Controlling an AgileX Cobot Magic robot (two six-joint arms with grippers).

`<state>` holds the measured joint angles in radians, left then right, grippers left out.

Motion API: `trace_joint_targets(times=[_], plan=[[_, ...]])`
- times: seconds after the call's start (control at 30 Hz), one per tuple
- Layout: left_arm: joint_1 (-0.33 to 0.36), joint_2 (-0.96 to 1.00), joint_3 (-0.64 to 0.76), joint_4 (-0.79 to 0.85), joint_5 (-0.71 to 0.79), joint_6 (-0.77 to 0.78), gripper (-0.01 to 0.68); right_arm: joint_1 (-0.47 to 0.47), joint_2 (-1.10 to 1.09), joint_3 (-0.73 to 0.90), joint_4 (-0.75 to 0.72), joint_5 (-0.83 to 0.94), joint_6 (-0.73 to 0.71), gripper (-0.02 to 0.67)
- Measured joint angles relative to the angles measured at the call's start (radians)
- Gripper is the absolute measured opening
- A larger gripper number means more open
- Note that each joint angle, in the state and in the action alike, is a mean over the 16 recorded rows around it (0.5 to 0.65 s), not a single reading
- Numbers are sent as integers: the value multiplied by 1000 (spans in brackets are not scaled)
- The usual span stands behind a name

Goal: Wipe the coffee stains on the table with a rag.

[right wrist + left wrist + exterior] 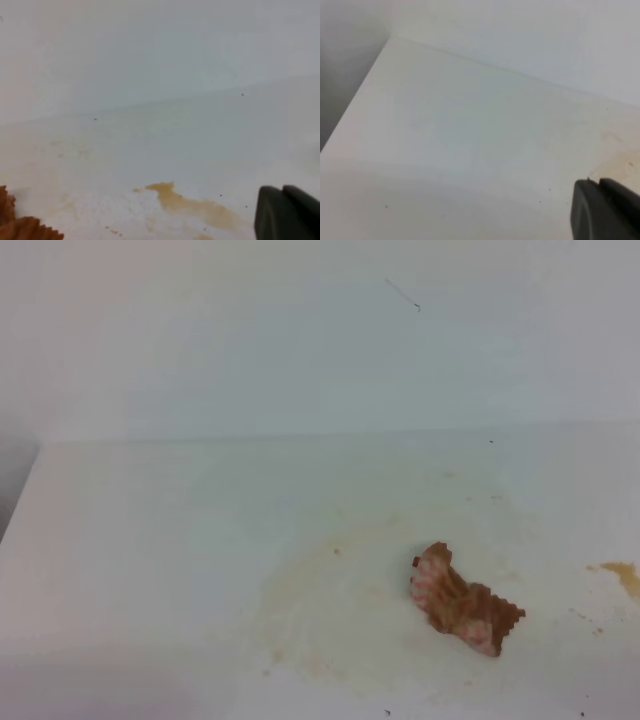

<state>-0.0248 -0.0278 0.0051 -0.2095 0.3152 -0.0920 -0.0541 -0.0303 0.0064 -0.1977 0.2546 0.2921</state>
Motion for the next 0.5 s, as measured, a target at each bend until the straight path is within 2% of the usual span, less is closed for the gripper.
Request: trace_joint_targets(times=[0.5], plan=[[0, 0, -5, 0, 0, 0, -5, 0, -1, 25, 42, 80, -66, -2]])
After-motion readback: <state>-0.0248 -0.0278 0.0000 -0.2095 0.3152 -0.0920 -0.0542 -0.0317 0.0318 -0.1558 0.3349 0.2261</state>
